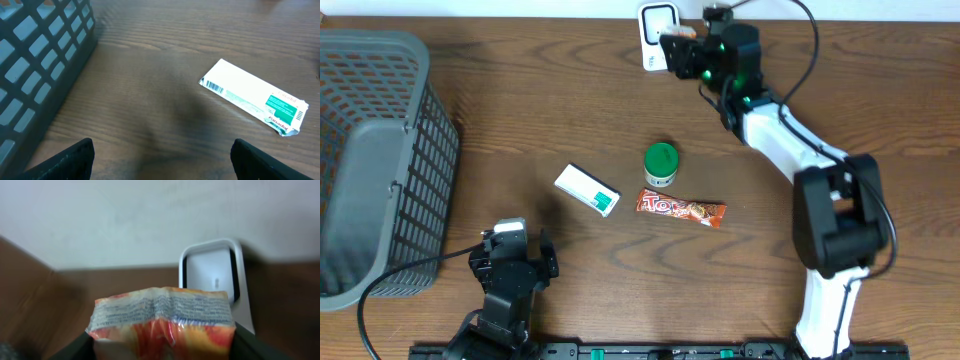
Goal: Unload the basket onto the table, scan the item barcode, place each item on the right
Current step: 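Lift the snack bag and carry it to the white scanner, then move the snack bag to the table's right edge and release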
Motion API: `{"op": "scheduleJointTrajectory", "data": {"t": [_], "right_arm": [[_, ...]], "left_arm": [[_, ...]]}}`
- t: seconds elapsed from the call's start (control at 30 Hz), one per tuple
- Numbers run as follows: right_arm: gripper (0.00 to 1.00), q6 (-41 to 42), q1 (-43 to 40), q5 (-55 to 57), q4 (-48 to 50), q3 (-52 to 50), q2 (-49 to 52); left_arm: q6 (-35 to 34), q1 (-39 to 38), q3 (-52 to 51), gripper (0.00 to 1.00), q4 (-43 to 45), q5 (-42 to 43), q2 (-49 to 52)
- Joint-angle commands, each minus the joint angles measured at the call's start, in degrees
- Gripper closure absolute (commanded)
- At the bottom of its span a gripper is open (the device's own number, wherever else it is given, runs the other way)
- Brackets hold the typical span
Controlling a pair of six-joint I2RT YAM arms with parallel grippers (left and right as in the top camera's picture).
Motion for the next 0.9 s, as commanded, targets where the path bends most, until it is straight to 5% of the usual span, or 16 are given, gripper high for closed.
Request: {"op": "scheduleJointTrajectory", "data": {"t": [0.0, 0.4, 0.63, 0.87], "right_arm": [[0.38, -6.3, 1.3, 4.9, -0.8, 10.8, 5.7], [0.34, -11.4, 4.0, 15.9, -7.8, 31.5, 24.2], [0.36, -11.9, 3.8, 19.0, -12.2, 32.8, 23.1], [0.40, -14.7, 2.8, 19.5, -29.2, 38.7, 14.8]], "left_arm": [[-0.5, 0.1, 0.1, 0.13, 0.1, -0.8, -0.4], [-0.5, 0.1, 0.1, 0.13, 0.1, -0.8, -0.4], [-0.5, 0.2, 0.1, 0.12, 0.1, -0.8, -0.4], [-0.5, 0.1, 0.1, 0.13, 0.1, -0.8, -0.4]]}}
